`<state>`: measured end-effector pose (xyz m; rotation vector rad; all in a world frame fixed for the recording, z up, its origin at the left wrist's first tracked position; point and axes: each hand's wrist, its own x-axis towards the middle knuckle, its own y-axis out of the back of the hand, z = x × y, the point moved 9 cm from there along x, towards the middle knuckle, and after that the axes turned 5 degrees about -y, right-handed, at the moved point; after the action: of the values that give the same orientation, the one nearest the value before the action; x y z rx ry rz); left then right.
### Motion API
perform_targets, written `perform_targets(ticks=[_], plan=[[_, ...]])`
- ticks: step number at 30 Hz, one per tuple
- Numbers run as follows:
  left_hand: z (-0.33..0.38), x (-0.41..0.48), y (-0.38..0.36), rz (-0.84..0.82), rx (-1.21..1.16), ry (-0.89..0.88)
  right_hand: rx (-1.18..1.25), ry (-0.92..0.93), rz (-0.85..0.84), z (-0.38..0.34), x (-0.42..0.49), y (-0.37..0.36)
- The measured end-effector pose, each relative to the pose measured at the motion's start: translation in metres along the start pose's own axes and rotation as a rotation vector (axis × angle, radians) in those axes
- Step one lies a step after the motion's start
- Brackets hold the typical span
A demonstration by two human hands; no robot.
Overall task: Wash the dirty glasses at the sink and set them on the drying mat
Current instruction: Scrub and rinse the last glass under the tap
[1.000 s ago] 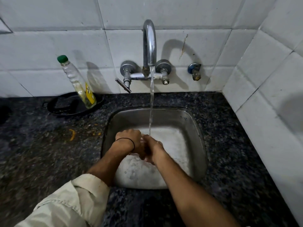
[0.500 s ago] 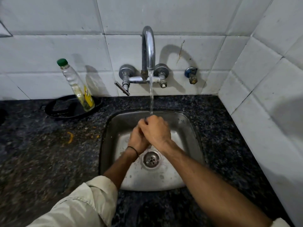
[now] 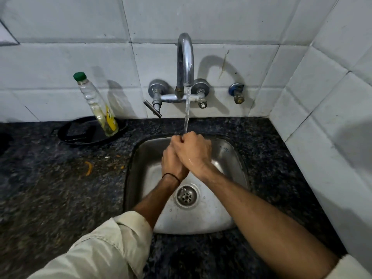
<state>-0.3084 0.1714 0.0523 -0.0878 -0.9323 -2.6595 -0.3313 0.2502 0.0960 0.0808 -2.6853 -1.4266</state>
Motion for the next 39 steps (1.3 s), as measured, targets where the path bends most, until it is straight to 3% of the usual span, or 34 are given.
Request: perform_targets(ticks=[2,7,8,10,13,14,15,17,19,21,24,26,29,31,33,35,37,39], plan=[[0.001,-0.004,0.001,0.06,-0.108,-0.013,-0.019,-0.001,0.048,-0.002,0.0,0.001],[-0.012,-0.006,-0.016,-0.459,-0.681,0.01,0.091,0.279,-0.286,-0.006,0.007,-0.001],[-0.012,-0.007,-0.016,-0.497,-0.718,0.014,0.122,0.294,-0.292,-0.007,0.006,0.0],[-0.01,-0.001,-0.012,-0.376,-0.566,-0.009,0.163,0.218,-0.154,-0.008,0.008,0.007],[0.003,0.002,0.007,0.003,-0.108,-0.049,0.15,-0.014,0.05,-0.002,0.004,0.012],[0.007,0.002,0.011,0.06,-0.065,-0.056,0.123,-0.027,0.083,-0.004,0.003,0.013],[0.008,0.003,0.011,0.056,-0.071,-0.058,0.096,-0.007,0.083,-0.005,0.005,0.014],[0.004,0.009,0.002,-0.124,-0.205,-0.069,0.073,0.081,0.002,-0.007,0.012,0.014],[0.01,0.005,-0.005,-0.379,-0.554,-0.049,0.075,0.201,-0.111,-0.011,0.019,0.013],[0.013,0.003,-0.009,-0.464,-0.712,0.009,0.089,0.237,-0.105,-0.014,0.021,0.016],[0.002,0.021,-0.007,-0.211,-0.338,-0.01,0.101,0.047,0.06,-0.008,0.013,0.024],[0.001,0.021,-0.004,-0.059,-0.095,-0.022,0.081,-0.054,0.041,-0.004,0.008,0.014],[-0.007,0.015,-0.009,-0.109,-0.25,-0.013,0.067,-0.002,-0.046,-0.001,0.01,0.004],[-0.012,0.007,-0.018,-0.343,-0.55,0.017,0.126,0.097,-0.119,0.0,0.01,0.001],[-0.013,0.002,-0.02,-0.491,-0.622,-0.002,0.16,0.188,-0.168,-0.002,0.003,-0.003],[-0.013,0.008,-0.016,-0.393,-0.371,-0.071,0.16,0.177,-0.067,0.0,-0.003,0.001],[-0.009,0.016,-0.01,-0.184,-0.124,-0.115,0.172,0.006,-0.003,0.007,-0.003,-0.002],[-0.012,0.018,-0.004,-0.043,-0.123,-0.1,0.167,-0.083,-0.059,0.005,-0.004,-0.018]])
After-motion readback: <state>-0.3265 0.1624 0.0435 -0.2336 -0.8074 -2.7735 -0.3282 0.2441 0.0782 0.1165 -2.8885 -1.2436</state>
